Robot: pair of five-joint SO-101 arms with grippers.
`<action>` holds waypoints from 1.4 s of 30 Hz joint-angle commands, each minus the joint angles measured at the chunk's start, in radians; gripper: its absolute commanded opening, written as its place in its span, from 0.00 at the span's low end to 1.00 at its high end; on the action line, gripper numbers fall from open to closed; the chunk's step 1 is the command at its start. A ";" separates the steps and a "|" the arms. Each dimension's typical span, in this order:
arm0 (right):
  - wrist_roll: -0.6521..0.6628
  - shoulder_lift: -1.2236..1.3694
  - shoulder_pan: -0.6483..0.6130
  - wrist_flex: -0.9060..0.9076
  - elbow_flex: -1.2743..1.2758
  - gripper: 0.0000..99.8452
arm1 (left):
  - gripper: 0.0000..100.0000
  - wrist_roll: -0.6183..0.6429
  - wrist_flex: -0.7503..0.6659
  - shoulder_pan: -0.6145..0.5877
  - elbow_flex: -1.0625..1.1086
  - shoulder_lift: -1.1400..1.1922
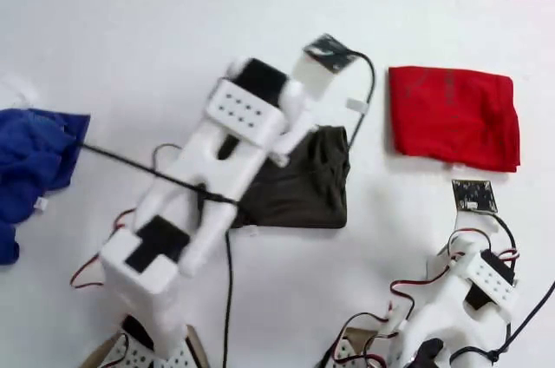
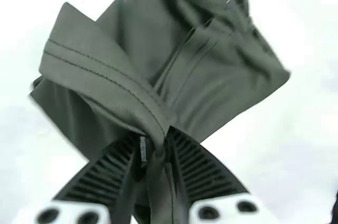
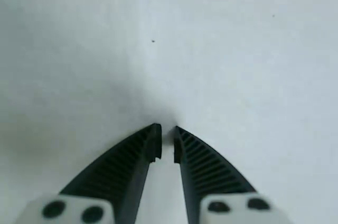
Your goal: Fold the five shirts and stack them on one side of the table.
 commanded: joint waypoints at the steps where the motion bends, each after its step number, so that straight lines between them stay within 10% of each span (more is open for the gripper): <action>1: -0.009 -0.018 0.007 -0.038 -0.002 0.06 | 0.03 0.014 -0.046 0.051 -0.101 0.063; 25: -0.011 -0.018 0.007 -0.038 0.005 0.02 | 0.18 0.008 0.101 0.068 -0.556 0.313; 30: -0.011 -0.018 0.004 -0.038 0.005 0.02 | 0.01 0.014 0.103 -0.038 -0.438 0.267; 42: -0.011 -0.018 0.005 -0.038 0.005 0.02 | 0.03 0.043 0.086 0.020 -0.133 0.267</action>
